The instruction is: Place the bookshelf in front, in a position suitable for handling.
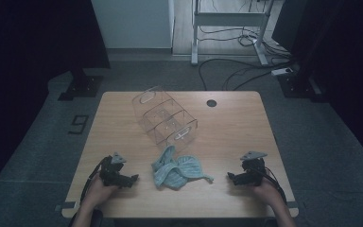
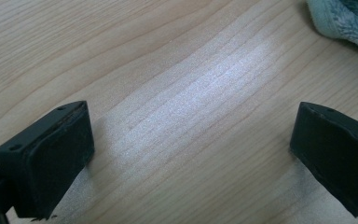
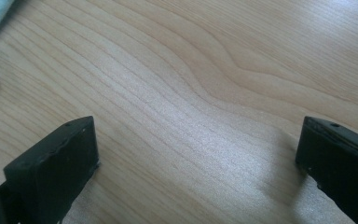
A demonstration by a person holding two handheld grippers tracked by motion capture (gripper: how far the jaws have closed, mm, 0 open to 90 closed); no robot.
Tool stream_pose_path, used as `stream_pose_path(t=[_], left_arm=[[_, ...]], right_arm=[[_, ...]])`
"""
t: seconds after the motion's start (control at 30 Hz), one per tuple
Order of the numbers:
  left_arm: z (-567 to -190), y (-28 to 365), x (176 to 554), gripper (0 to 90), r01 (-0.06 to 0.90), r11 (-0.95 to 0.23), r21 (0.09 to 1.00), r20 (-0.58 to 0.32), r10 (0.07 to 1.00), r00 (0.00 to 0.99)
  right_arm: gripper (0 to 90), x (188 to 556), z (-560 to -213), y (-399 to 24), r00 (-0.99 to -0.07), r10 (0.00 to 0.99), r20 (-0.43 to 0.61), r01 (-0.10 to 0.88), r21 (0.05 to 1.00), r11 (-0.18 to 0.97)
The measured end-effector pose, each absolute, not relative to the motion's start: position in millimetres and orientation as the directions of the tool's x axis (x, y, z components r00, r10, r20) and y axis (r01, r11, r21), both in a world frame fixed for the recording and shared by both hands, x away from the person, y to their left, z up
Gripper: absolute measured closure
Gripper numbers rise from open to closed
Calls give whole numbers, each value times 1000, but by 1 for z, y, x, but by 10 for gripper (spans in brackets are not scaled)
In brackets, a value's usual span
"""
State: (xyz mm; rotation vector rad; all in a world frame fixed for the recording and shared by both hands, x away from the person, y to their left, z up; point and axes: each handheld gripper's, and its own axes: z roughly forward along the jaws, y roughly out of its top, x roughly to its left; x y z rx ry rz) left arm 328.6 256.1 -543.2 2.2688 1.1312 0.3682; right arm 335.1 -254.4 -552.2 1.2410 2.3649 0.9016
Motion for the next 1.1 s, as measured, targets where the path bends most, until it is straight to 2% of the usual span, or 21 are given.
stream_pose_path(t=[0.57, 0.93, 1.1], left_arm=[[-544, 257, 328, 0, 628, -476, 615, -7, 794, 608], [-545, 257, 328, 0, 625, -475, 619, -8, 792, 610], [-545, 257, 328, 0, 625, -476, 619, -8, 791, 612]], right_arm=[[0, 335, -553, -254, -572, 820, 9, 615, 666, 422], [0, 336, -548, -252, -571, 821, 10, 646, 623, 441], [23, 335, -542, -251, -581, 814, -4, 626, 636, 450]])
